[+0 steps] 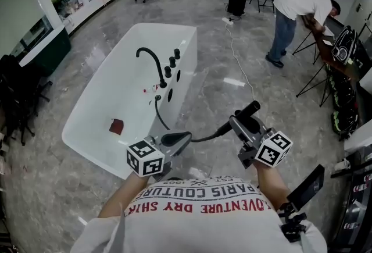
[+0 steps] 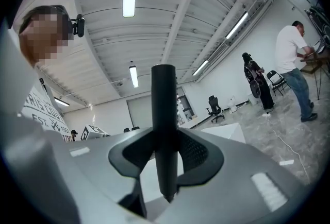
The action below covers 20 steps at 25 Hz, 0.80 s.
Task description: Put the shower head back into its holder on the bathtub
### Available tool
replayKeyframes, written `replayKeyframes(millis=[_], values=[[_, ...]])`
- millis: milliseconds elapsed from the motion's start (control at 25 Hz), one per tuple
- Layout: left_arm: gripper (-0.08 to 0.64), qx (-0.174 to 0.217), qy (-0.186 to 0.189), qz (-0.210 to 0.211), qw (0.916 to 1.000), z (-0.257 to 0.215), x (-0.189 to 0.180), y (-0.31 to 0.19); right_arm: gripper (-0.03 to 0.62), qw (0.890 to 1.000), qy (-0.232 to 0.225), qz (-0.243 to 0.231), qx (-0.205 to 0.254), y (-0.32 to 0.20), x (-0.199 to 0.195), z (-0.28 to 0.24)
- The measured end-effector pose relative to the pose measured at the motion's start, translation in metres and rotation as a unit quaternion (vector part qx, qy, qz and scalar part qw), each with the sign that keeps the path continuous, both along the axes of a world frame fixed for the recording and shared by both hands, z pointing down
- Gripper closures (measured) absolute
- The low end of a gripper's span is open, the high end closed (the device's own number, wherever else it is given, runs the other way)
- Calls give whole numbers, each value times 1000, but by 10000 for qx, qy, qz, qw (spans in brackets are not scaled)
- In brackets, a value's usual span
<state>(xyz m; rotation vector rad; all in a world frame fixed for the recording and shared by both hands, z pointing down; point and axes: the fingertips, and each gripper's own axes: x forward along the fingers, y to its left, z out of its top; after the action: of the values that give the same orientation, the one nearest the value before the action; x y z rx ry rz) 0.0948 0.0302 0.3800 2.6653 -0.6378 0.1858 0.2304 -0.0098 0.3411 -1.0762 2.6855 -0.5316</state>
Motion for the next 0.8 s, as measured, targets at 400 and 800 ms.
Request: replayKeyframes(millis=[400,800], values=[[555,36,62,208,9998,7,16,-22,457,9999,54,81,38,-15,6,-2],[557,-52,-2,395,9992,14,18,-88,457,9996,11,283,50,-65,9,-5]])
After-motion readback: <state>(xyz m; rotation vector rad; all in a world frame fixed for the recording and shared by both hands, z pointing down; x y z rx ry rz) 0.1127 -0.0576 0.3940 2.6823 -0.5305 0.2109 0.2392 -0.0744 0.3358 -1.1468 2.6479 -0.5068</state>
